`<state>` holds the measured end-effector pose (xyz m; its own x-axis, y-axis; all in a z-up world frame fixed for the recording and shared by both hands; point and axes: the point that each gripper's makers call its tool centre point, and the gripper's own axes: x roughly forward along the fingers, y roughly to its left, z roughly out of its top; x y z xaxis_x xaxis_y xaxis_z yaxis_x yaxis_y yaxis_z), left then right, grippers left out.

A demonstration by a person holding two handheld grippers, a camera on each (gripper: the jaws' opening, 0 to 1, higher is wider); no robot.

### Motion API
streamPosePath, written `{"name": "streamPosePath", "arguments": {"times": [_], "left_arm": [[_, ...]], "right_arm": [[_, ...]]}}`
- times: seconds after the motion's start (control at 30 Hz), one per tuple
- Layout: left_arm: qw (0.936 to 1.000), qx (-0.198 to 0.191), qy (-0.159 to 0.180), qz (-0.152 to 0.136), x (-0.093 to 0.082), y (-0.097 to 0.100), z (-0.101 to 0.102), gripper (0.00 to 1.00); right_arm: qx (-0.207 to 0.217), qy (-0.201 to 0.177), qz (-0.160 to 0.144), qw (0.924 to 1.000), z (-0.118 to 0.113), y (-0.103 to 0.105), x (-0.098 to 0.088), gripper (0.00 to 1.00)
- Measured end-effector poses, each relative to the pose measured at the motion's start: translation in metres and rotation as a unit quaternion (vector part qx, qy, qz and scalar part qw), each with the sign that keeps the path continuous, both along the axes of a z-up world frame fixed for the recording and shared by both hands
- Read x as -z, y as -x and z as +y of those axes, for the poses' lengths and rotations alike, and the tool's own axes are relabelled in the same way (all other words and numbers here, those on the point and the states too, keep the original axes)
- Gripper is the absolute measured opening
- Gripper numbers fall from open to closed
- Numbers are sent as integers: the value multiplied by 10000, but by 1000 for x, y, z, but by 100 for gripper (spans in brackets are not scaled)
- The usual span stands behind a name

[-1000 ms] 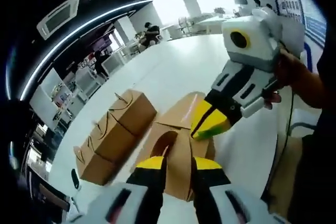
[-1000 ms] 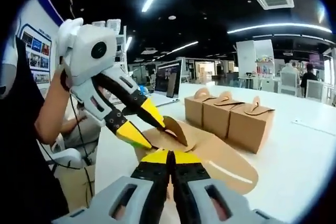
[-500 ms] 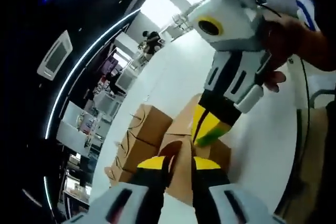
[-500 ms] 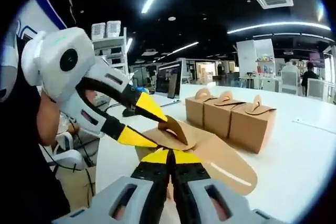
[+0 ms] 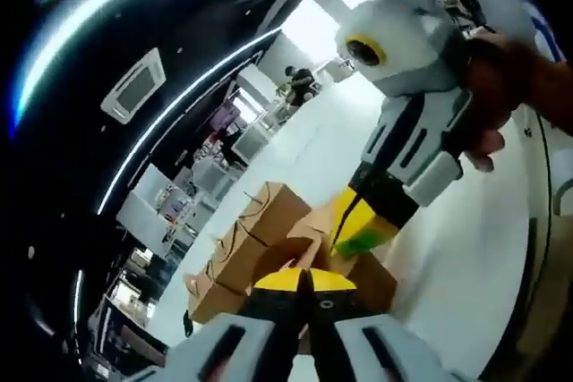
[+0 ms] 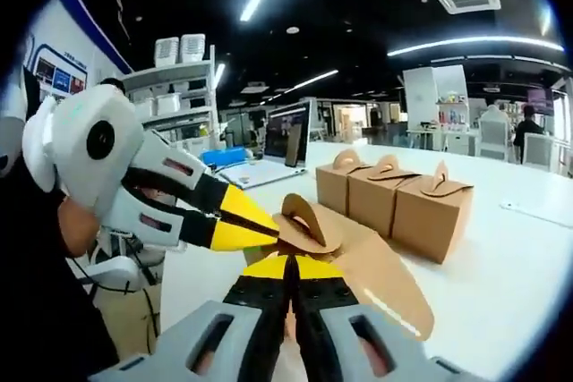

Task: Pick up one paper box from the group, open the paper box, and remove the item inside

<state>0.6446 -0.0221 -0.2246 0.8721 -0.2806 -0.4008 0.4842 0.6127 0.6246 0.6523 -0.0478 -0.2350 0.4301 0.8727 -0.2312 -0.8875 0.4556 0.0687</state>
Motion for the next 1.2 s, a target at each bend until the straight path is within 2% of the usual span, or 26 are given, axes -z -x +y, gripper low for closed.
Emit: {"name": "streamPosePath", "arguments": {"times": [0.17,0.27,0.3,0.33,0.37,0.43,0.5,0.63,0.67,0.7,0.77,0.8,0.83,0.87,0.9,0.93,1.0,1.1,1.2], "left_arm": [[9977,-40,640,-240,-6,-3,4,4],[9929,-97,1164,-242,-6,-3,7,4],[9898,-154,1381,-325,-9,-4,9,4],[9858,-157,1530,-670,-21,-6,13,4],[9813,-162,1774,-728,-35,-13,12,4],[9698,-276,2336,-646,-44,-15,18,4],[9587,-322,2781,-498,-45,-18,25,4],[9459,-468,3188,-377,-44,-24,31,4],[9345,-572,3500,-302,-44,-25,36,4],[9258,-599,3726,-229,-44,-25,37,4],[8740,-776,4796,144,-44,-26,49,4],[8555,-827,5106,232,-44,-27,53,4],[8216,-949,5611,336,-43,-28,63,4],[7934,-1085,5979,364,-42,-30,71,4],[7804,-1137,6137,362,-42,-31,76,4],[7562,-1235,6414,386,-41,-32,83,4],[7147,-1404,6839,432,-38,-34,97,4],[6575,-1614,7341,527,-31,-37,114,4],[6035,-1841,7729,669,-19,-40,129,4]], "right_arm": [[-20,28,40,10000,0,-3,0,3],[-74,88,41,9999,2,-3,-1,3],[-87,124,43,9999,3,-3,0,3],[-78,205,12,9998,2,-3,0,3],[-82,242,4,9997,2,-3,0,3],[-114,310,9,9995,2,-3,1,3],[-136,336,3,9993,3,-4,1,3],[-156,331,-18,9993,7,-4,1,3],[-161,336,-32,9993,9,-4,0,3],[-169,342,-40,9993,10,-4,0,3],[-170,348,-70,9992,12,-5,0,3],[-166,344,-72,9992,13,-6,0,3],[-165,343,-77,9992,13,-6,0,3],[-166,341,-86,9992,14,-6,0,3],[-165,335,-90,9993,15,-6,0,3],[-166,335,-97,9993,16,-6,0,3],[-158,355,-111,9992,16,-7,0,3],[-143,391,-114,9991,16,-8,0,3],[-135,418,-121,9990,16,-8,0,3]]}}
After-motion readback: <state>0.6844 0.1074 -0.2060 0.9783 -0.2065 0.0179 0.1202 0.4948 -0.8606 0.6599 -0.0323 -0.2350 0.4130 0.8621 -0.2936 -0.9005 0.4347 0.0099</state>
